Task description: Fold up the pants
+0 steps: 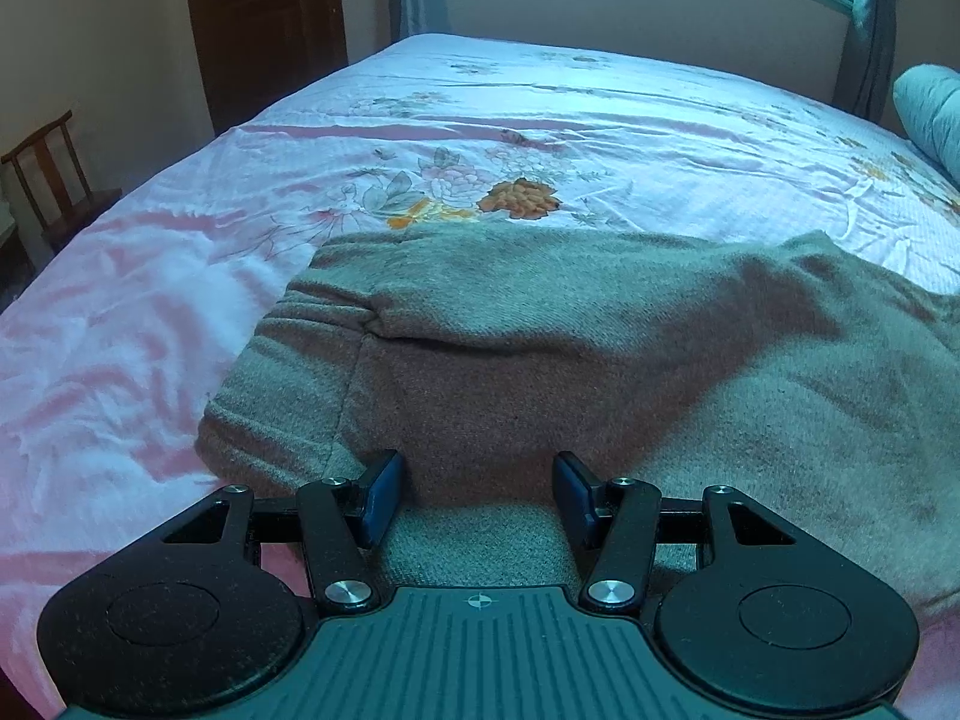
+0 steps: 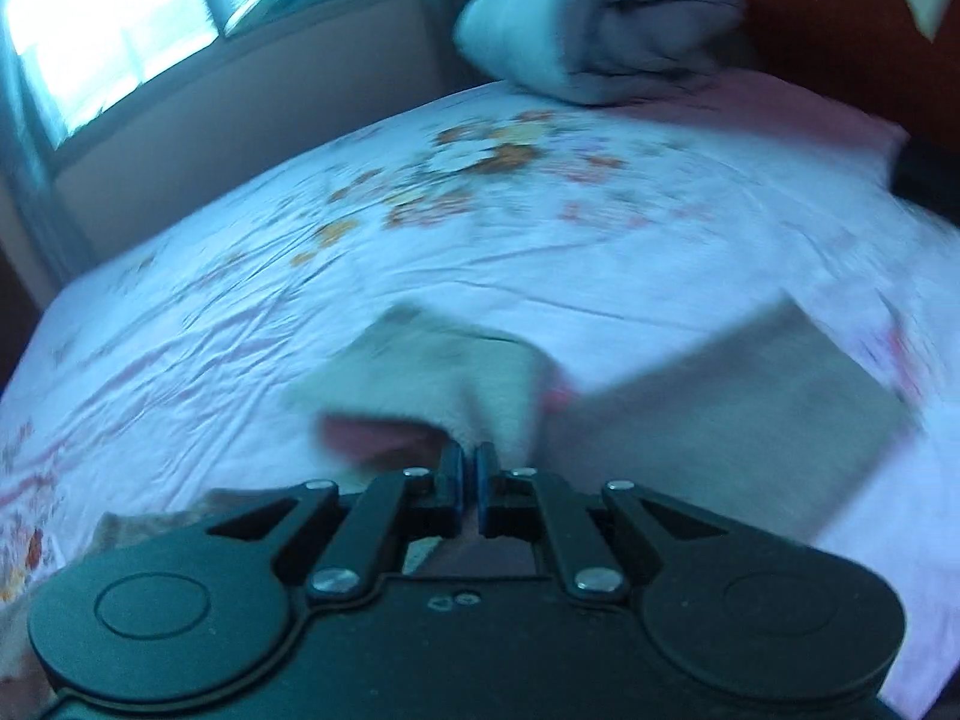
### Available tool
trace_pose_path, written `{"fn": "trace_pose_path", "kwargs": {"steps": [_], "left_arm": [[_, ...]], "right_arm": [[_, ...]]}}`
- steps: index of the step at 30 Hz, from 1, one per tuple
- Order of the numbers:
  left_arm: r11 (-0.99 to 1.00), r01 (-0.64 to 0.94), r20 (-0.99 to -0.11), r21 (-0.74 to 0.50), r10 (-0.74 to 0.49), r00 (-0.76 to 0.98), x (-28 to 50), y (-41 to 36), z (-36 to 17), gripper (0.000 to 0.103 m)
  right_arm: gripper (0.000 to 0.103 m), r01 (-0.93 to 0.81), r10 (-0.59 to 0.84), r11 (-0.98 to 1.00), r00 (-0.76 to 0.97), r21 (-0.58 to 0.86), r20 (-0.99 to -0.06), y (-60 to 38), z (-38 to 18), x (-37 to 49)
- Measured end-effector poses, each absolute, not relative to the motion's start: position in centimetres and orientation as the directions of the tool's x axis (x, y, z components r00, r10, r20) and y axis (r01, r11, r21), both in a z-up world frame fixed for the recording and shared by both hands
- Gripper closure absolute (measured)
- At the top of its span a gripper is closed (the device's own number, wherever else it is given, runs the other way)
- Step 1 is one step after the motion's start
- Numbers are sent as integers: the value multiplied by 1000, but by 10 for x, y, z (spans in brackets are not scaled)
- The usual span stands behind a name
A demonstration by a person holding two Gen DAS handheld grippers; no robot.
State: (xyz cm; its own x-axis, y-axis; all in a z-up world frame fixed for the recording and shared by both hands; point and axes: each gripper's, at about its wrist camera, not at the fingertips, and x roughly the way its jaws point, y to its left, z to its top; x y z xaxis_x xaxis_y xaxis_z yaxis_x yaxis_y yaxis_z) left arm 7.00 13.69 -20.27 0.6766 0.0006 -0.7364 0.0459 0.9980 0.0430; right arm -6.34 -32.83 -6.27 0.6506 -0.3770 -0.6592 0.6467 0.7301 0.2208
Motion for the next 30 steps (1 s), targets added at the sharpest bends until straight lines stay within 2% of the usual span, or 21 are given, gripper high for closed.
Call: {"fn": "trace_pose_path", "kwargs": {"steps": [4, 9, 17, 18, 20, 25, 28, 30], "left_arm": [[997, 48, -740, 62, 14, 673, 71, 135, -202, 48], [995, 47, -741, 86, 33, 671, 72, 131, -201, 48], [989, 69, -733, 127, 47, 678, 66, 120, -191, 48], [990, 83, -733, 118, 31, 679, 63, 116, -187, 48], [989, 117, -726, 86, -19, 687, 55, 103, -178, 48], [949, 315, -708, -17, -234, 667, 40, 32, -156, 48], [892, 436, -714, -124, -385, 585, 35, -20, -153, 48], [860, 482, -716, -166, -441, 541, 30, -51, -155, 48]], "right_arm": [[103, 678, -367, 668, 659, 307, -657, -333, -91, -108], [103, 715, -365, 616, 631, 331, -685, -336, -126, -130], [103, 702, -348, 665, 592, 253, -727, -338, -148, -127], [100, 692, -350, 681, 594, 238, -725, -336, -144, -127], [82, 685, -378, 703, 589, 193, -714, -329, -134, -128], [78, 588, -410, 806, 642, 72, -647, -312, -105, -126], [76, 454, -377, 891, 702, -29, -604, -301, -88, -107], [76, 364, -355, 925, 727, -109, -588, -295, -80, -88]]}}
